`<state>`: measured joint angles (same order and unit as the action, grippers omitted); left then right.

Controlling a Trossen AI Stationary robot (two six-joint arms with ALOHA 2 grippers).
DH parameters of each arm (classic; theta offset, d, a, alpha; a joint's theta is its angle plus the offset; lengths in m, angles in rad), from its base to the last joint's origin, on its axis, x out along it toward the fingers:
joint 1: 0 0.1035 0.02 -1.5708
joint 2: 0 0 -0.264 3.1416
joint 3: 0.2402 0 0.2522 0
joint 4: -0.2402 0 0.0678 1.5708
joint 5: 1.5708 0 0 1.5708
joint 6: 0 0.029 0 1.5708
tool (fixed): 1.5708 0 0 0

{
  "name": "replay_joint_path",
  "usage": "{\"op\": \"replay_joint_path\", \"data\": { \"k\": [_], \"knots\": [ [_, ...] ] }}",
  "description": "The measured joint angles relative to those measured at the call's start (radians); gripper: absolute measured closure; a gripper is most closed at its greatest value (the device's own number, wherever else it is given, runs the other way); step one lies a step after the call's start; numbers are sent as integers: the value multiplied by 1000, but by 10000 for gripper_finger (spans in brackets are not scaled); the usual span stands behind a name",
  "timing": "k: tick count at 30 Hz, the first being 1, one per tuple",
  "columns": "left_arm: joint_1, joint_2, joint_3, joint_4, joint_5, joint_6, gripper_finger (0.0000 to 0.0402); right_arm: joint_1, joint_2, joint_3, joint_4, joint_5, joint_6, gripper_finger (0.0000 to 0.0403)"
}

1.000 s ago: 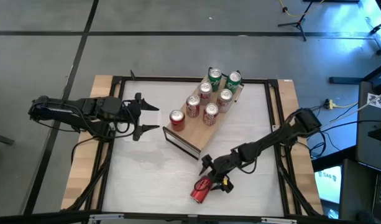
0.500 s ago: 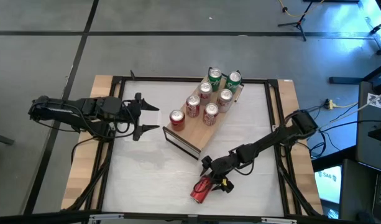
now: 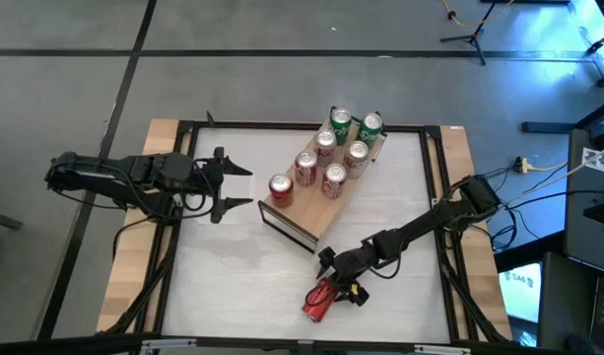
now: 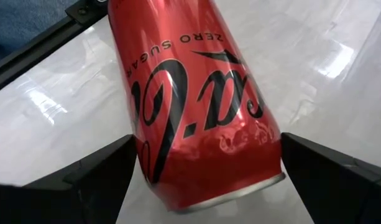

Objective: Place canned beverage on shelf
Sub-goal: Put the red-black soda can on the shelf aligned with the other red-black soda can

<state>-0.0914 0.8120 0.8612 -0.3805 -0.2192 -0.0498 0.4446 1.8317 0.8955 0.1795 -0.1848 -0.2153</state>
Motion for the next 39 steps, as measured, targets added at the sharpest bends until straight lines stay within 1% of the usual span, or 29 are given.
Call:
{"op": "replay_joint_path", "data": {
  "k": [23, 26, 33, 35, 39],
  "knots": [
    [0, 0, 0, 0, 0, 0, 72, 0, 0, 0, 10, 1, 0, 18],
    [0, 0, 0, 0, 0, 0, 72, 0, 0, 0, 13, 1, -2, 33],
    [0, 0, 0, 0, 0, 0, 72, 0, 0, 0, 14, 1, -27, 86],
    [0, 0, 0, 0, 0, 0, 72, 0, 0, 0, 14, 1, -28, 91],
    [0, 0, 0, 0, 0, 0, 72, 0, 0, 0, 14, 1, -27, 90]
  ]
}}
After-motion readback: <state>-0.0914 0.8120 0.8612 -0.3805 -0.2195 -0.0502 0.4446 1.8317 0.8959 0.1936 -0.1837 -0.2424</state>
